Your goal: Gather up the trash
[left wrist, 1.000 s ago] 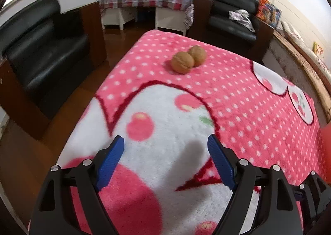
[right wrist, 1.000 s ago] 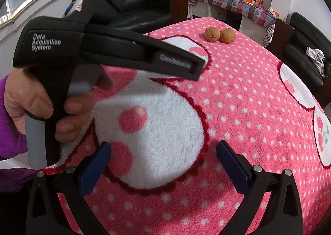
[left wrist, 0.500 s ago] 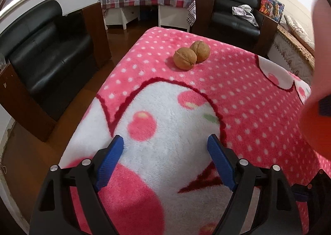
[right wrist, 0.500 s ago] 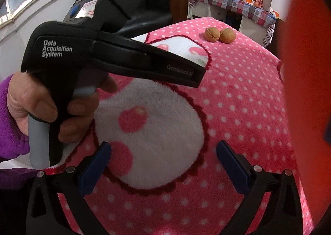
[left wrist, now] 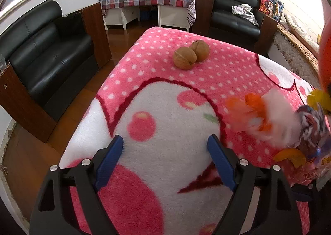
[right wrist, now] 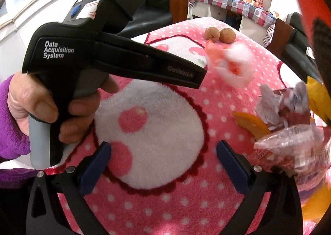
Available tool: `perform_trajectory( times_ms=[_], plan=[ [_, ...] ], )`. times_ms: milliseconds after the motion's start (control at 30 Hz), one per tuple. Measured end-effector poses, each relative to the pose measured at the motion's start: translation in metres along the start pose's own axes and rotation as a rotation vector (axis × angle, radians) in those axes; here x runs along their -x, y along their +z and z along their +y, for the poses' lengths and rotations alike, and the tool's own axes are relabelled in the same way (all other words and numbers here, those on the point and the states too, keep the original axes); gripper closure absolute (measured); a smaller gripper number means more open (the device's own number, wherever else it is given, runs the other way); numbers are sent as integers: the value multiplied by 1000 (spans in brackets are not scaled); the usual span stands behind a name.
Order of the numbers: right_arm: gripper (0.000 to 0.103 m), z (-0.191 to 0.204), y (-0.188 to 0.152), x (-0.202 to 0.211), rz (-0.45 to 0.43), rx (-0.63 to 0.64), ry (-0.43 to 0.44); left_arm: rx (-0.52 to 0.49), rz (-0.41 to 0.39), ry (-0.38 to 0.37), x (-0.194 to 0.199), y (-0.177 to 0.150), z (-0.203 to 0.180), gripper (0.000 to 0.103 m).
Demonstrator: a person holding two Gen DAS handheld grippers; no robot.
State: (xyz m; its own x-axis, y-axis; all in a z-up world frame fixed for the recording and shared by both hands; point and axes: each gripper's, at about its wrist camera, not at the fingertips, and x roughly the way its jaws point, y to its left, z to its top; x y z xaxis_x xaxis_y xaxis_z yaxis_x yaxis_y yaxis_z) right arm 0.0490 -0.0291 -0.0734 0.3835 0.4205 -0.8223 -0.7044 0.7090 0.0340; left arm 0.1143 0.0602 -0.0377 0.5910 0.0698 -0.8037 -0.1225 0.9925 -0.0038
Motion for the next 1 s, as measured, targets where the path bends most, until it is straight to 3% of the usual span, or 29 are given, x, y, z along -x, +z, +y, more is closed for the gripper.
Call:
perform_trajectory(
  times_ms=[1000],
  plan=[
    [3,0,1,-2,1,0,-1,-14,5,14,-3,-1,-3,20]
  ],
)
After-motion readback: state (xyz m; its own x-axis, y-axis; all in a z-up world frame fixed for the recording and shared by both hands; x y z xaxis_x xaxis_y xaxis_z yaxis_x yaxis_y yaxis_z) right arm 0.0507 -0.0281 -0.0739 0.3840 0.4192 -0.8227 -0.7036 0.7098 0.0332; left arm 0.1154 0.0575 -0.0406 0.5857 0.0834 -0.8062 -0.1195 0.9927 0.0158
